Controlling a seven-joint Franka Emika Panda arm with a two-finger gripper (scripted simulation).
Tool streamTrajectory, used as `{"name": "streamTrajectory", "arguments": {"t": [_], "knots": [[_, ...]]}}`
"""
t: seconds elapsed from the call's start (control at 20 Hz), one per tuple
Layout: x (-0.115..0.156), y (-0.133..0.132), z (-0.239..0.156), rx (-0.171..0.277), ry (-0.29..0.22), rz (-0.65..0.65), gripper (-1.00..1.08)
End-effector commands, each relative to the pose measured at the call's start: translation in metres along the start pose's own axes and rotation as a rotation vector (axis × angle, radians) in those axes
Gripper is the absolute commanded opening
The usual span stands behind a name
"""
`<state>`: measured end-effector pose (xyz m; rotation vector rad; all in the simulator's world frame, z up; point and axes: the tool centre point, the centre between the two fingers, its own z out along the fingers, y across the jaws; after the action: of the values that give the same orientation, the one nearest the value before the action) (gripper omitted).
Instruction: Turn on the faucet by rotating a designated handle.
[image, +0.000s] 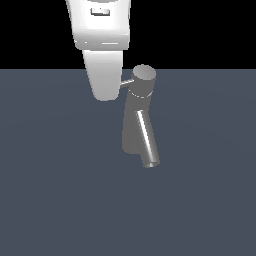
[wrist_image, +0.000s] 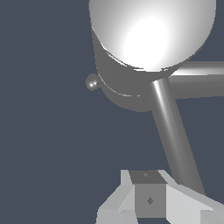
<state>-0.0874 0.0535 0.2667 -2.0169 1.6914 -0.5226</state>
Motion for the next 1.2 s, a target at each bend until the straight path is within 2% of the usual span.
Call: {"name": "streamTrajectory", "arguments": {"t": [0.0,0.3,0.4,1.15], "knots": [[0.003,0.010,0.000,-0.007,0.004,0.008,-1.00],[0.002,0.022,0.000,-0.007,0.004,0.008,-1.00],[-0.003,0.015,0.000,0.000,-0.002,-0.004,-1.00],[0.011,0.033,0.000,-0.002,0.000,-0.001,-1.00]]}}
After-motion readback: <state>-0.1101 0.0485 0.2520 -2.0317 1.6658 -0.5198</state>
